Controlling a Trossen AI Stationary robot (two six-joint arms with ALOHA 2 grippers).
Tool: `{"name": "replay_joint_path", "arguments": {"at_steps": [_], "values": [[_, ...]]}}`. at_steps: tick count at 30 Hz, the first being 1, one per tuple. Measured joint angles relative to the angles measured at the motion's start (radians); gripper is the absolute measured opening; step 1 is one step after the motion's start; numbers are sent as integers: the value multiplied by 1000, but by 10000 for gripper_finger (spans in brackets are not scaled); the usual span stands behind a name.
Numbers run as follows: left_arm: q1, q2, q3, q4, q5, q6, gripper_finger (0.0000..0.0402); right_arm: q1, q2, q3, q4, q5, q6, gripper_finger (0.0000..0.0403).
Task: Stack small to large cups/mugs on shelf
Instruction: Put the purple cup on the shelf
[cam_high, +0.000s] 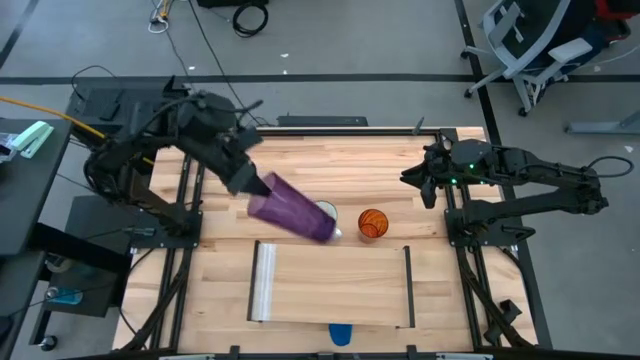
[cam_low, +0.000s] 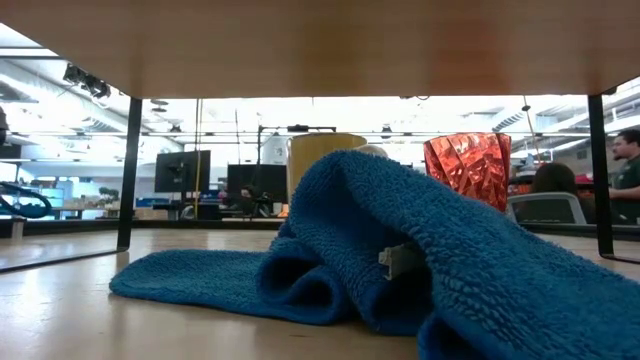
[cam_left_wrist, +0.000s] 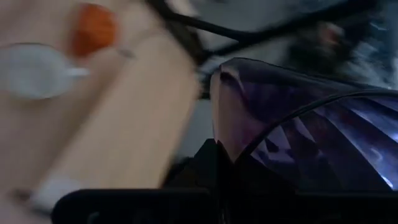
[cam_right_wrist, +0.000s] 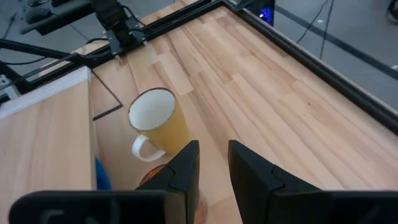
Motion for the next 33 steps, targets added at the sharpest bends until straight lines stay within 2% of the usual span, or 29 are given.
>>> {"name": "replay_joint_path", "arguments": {"at_steps": [3, 6, 9, 16, 23, 33], "values": [[-54, 17, 0, 128, 38, -47, 12, 0, 0, 0, 0, 14, -3, 92], [-87, 28, 0, 157, 32, -71, 12, 0, 0, 0, 0, 17, -3, 92], [-108, 37, 0, 75, -17, -76, 12, 0, 0, 0, 0, 18, -9, 92], [-154, 62, -1, -242, -154, -122, 12, 0, 0, 0, 0, 24, -27, 92], [-215, 92, -2, -320, -247, -121, 12, 0, 10, 0, 1, 35, 32, 92], [-308, 207, -8, -313, -296, 12, 12, 0, 90, 1, 0, 59, 39, 92]]}}
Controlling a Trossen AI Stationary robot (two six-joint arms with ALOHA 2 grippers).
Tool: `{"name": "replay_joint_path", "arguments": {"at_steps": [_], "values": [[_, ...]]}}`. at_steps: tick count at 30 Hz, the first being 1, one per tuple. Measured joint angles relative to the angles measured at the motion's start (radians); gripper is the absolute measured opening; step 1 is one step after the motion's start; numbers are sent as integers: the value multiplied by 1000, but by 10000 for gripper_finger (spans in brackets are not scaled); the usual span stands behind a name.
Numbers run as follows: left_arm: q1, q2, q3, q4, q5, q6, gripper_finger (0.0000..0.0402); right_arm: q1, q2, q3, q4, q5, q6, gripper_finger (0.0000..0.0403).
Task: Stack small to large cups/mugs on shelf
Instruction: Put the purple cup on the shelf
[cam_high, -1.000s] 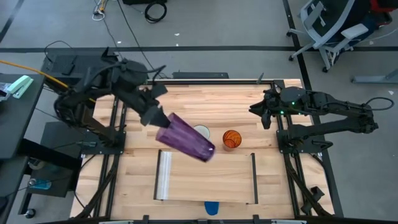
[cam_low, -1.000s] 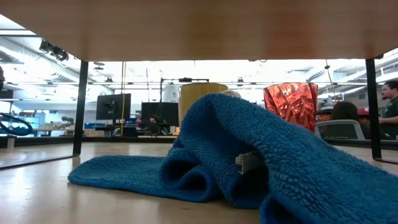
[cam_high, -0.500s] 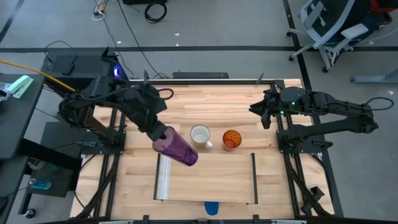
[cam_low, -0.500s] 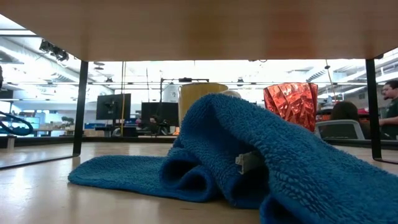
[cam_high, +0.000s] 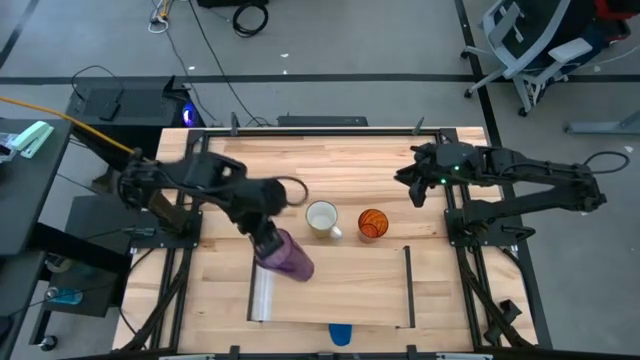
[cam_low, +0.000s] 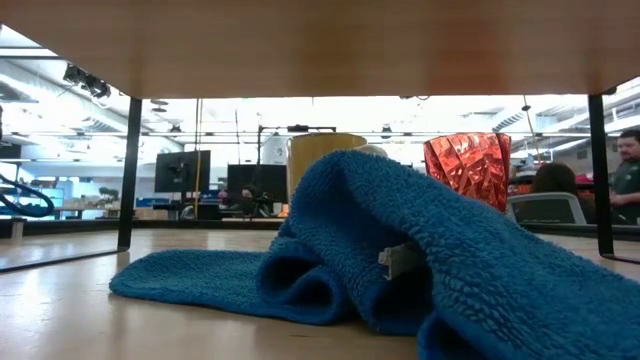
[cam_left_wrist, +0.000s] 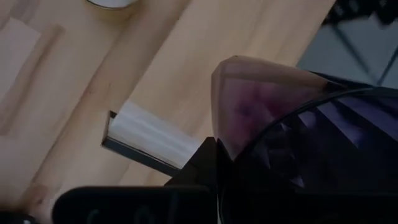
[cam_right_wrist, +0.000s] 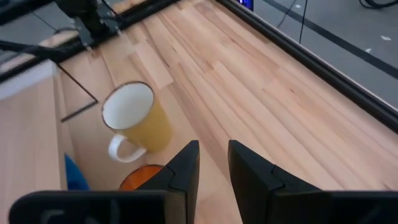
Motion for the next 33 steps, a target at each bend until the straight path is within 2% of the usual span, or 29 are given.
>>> {"name": "replay_joint_path", "arguments": {"at_steps": [7, 14, 26, 33], "values": [[-53, 54, 0, 0, 0, 68, 12, 0, 19, 0, 2, 0, 12, 92], [-58, 55, 0, -1, -40, -8, 12, 0, 19, 0, 1, 0, -3, 92], [-103, 55, -4, 0, -40, -98, 12, 0, 19, 0, 1, 0, -23, 92], [-107, 55, -99, -2, 6, -116, 12, 0, 19, 0, 1, -1, -23, 92]]}}
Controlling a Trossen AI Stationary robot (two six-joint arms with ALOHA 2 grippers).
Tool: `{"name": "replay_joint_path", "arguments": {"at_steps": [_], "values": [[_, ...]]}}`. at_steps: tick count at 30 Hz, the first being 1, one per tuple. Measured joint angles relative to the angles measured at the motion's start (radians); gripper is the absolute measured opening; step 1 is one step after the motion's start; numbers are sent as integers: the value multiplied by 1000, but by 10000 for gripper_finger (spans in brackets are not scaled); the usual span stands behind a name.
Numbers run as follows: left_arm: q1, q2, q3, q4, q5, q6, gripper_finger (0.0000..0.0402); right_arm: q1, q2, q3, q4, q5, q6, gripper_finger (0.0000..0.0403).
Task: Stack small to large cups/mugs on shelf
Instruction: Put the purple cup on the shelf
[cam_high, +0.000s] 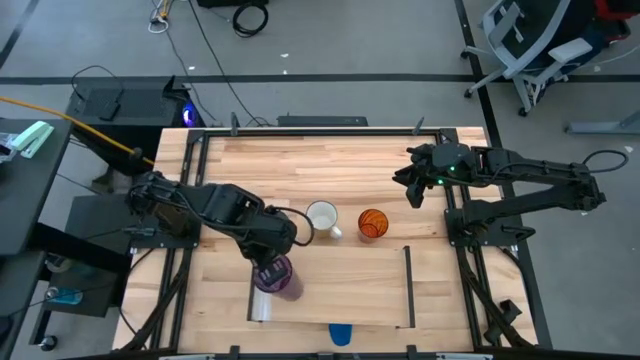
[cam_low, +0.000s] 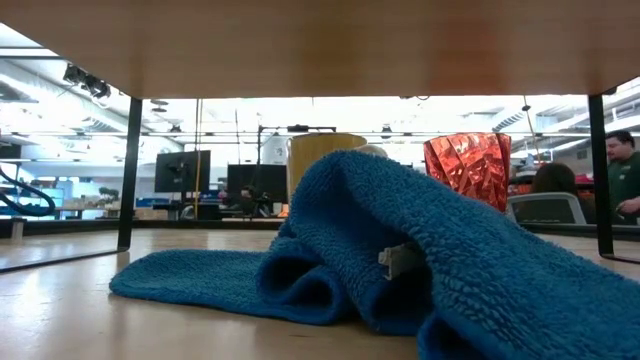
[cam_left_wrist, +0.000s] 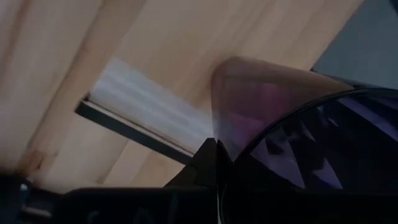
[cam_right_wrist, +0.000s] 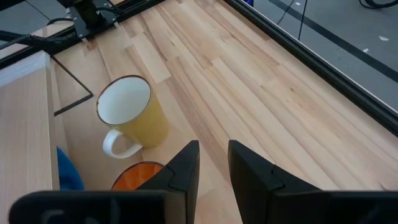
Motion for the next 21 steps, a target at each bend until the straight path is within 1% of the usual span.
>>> {"name": "replay_joint_path", "arguments": {"at_steps": [4, 16, 21], "values": [[0, -1, -24, 6, 31, 0, 12, 0, 0, 0, 0, 0, 0, 92], [0, -10, -25, -4, 22, -15, 12, 0, 0, 0, 0, -4, 0, 92], [0, -29, -26, -2, 10, -26, 22, 0, 0, -1, 0, -4, 0, 92]]}}
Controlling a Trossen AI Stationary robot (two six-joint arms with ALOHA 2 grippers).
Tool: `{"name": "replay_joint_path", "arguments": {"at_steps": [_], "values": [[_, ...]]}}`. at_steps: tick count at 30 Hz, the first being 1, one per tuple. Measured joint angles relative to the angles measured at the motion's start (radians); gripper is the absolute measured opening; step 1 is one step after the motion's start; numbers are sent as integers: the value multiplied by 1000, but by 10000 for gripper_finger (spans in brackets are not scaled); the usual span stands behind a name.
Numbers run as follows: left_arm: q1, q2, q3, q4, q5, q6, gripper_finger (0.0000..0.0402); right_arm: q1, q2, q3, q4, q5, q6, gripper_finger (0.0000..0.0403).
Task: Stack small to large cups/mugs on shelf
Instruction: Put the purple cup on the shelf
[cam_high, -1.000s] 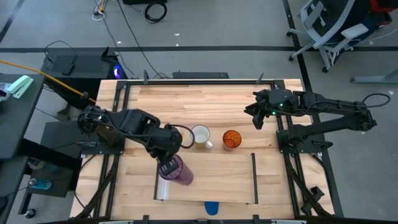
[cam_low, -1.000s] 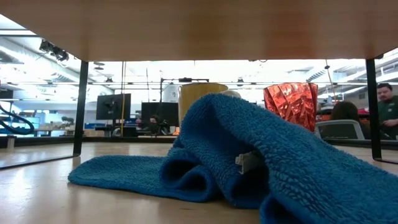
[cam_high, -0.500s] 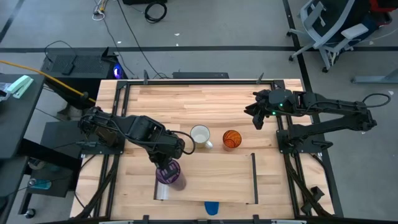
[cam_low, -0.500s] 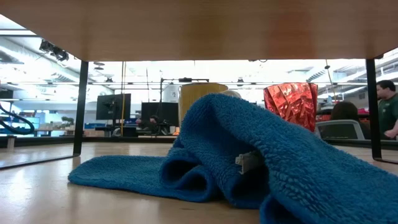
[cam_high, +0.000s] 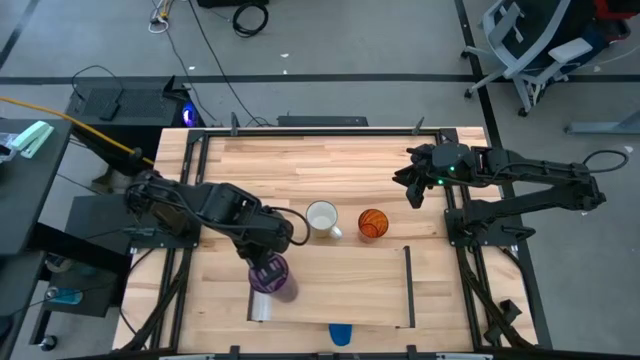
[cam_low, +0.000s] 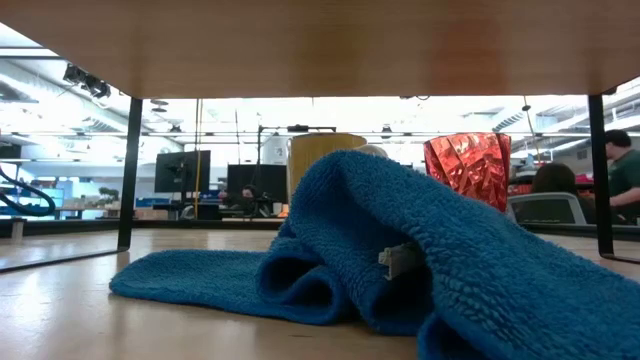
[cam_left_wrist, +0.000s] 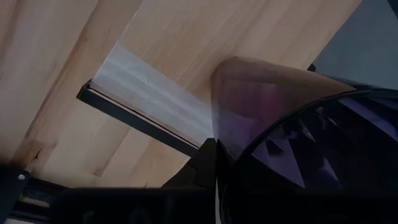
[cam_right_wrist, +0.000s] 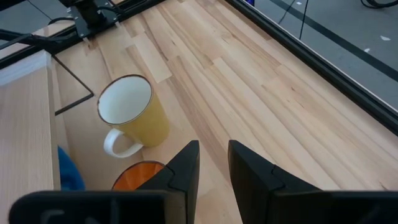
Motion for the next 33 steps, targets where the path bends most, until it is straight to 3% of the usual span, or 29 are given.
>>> {"name": "replay_joint_path", "arguments": {"at_steps": [8, 16, 33], "values": [[0, -15, 0, 1, -6, 7, 17, 0, 0, 0, 0, 0, 0, 92], [1, -14, 0, 3, -9, 9, 58, 0, 0, 0, 1, 0, 0, 92], [1, -14, 0, 75, -7, 41, 80, 0, 0, 0, 1, 0, 0, 92]]}}
